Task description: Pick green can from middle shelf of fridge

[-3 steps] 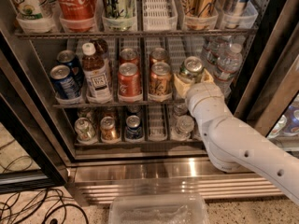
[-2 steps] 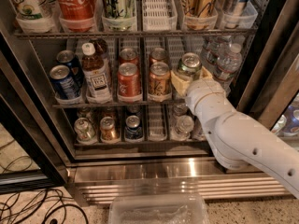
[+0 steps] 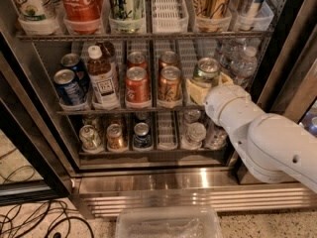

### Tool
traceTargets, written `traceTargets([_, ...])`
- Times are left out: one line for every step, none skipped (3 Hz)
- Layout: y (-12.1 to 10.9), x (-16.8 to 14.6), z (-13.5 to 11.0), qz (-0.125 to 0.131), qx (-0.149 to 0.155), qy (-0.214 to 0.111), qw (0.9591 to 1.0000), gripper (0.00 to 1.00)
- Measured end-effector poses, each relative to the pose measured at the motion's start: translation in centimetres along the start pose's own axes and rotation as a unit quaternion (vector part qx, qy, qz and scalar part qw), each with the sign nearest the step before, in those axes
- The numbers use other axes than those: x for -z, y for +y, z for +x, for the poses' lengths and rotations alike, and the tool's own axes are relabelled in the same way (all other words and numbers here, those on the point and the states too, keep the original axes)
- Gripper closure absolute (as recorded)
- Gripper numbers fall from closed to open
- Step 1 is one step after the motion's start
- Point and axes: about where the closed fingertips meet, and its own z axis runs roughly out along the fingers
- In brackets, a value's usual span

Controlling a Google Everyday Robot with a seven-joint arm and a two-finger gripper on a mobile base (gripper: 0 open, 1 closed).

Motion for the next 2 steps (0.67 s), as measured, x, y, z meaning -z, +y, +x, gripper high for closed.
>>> traceTargets([-0.4, 2.1, 0.7, -0.018, 0.017, 0.032, 0.9992, 1.00])
traceTargets([0.3, 3.7, 1.3, -0.059, 0.036, 0.062, 0.9957, 1.00])
